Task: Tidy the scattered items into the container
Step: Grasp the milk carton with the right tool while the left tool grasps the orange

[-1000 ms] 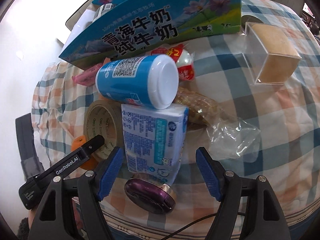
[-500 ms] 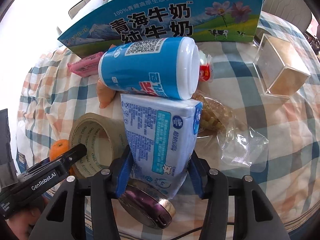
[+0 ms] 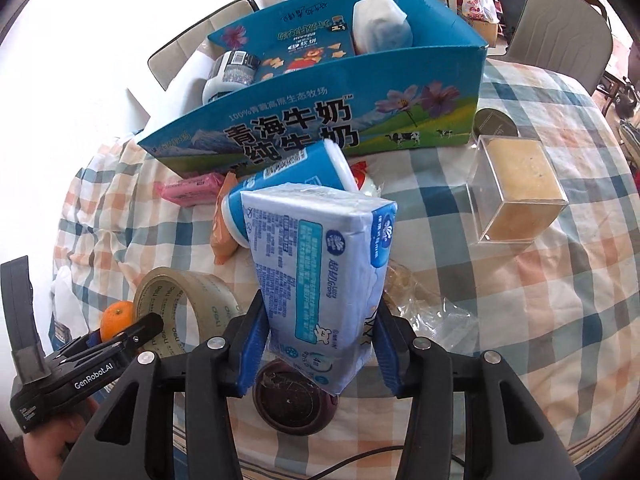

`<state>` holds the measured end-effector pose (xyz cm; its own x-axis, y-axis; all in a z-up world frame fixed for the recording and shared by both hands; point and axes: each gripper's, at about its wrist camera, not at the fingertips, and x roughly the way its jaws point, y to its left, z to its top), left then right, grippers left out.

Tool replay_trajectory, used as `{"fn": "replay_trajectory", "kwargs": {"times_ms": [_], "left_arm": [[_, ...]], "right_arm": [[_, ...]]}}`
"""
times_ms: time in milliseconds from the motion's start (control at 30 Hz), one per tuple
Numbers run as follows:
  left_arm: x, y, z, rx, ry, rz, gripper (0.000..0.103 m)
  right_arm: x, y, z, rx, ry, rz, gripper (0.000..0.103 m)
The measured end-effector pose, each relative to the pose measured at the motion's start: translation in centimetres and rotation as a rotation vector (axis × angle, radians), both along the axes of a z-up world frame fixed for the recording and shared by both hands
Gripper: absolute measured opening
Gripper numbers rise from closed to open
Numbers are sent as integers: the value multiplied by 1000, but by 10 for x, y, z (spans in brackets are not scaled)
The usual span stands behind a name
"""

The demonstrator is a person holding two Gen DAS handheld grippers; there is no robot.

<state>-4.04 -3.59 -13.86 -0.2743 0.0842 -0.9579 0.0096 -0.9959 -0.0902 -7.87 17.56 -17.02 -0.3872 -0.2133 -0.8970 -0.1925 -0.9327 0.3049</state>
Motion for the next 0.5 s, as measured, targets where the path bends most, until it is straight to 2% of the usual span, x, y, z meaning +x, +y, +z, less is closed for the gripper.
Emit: {"fn": "replay_trajectory", "kwargs": {"times_ms": [67,200,267,400,500], "left_arm": [[-17,-19,8,13,12,0,77],[-48,-38,6,32,20,6,77],[-69,-43,-4,34,21,9,77],[-76,-34,-16,24,19,-17,77],[-83,-25,-45,-9,-23,-44,77]], "right_arm": [[0,7,5,-5,10,-12,50],[-4,17,10,-23,20,-37,50],[-4,22,13,-20,28,-45,50],[-4,27,16,-26,32,-52,50],[-5,27,13,-10,17,-48,50]]}}
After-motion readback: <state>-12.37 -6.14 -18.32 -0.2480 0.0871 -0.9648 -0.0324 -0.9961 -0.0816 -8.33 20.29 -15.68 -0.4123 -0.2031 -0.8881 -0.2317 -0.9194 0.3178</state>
